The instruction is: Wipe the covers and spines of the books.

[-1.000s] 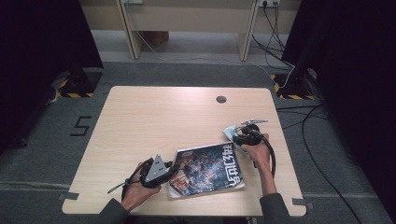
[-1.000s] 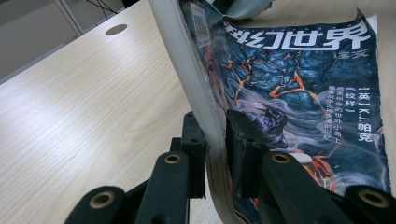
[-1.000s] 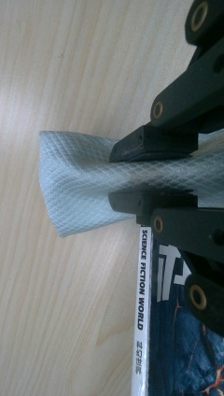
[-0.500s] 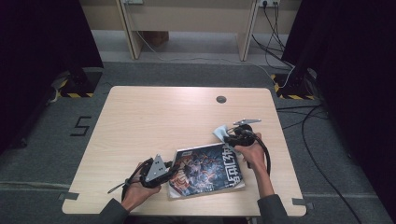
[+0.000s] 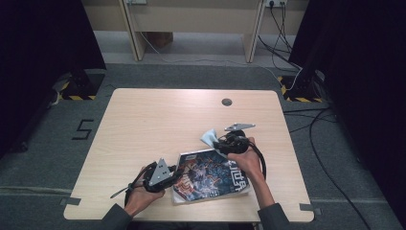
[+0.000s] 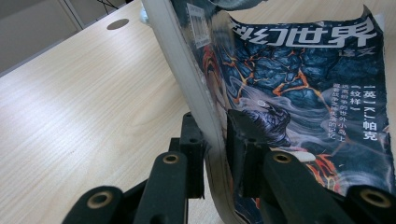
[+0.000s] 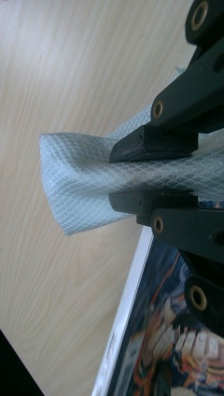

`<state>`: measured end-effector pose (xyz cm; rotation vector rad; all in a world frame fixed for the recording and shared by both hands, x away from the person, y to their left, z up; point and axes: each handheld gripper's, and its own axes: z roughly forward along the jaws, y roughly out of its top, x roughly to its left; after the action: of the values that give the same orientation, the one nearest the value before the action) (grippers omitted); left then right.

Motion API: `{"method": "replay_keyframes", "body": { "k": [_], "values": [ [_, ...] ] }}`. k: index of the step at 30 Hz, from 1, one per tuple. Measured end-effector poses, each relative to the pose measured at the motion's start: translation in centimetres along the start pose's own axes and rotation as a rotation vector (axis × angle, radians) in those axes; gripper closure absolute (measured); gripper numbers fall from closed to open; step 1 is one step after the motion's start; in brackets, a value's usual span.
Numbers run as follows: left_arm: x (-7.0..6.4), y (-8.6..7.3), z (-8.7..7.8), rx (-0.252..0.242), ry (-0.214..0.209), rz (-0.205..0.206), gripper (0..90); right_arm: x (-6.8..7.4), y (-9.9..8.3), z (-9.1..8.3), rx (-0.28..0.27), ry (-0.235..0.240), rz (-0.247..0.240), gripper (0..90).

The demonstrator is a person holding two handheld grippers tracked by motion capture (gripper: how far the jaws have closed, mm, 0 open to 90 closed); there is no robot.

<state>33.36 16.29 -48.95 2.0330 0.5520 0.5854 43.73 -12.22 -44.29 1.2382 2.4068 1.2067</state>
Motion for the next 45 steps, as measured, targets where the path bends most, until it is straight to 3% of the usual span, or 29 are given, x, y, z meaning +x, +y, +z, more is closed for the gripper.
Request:
{"method": "replay_keyframes", "body": {
  "k": [15,26,29,34,45],
  "values": [
    [0.2,-0.2,0.2,0.013,0.008,-0.006,76.4,7.4,2.0,-0.2,-0.057,0.146,-0.146,76.1],
    [0.0,0.0,0.4,0.007,0.027,0.017,76.2,10.3,2.7,-0.4,-0.073,0.190,-0.190,75.3],
    [-0.1,0.1,0.3,0.010,0.029,0.040,76.0,10.5,2.9,-0.5,-0.078,0.192,-0.208,75.3],
    [-0.2,0.2,0.3,0.007,0.031,0.045,75.9,9.5,2.8,-0.5,-0.071,0.213,-0.160,75.3],
    [-0.3,0.3,0.2,0.005,0.027,0.052,76.0,6.9,2.4,-0.3,-0.056,0.149,-0.113,75.6]
  ]
}}
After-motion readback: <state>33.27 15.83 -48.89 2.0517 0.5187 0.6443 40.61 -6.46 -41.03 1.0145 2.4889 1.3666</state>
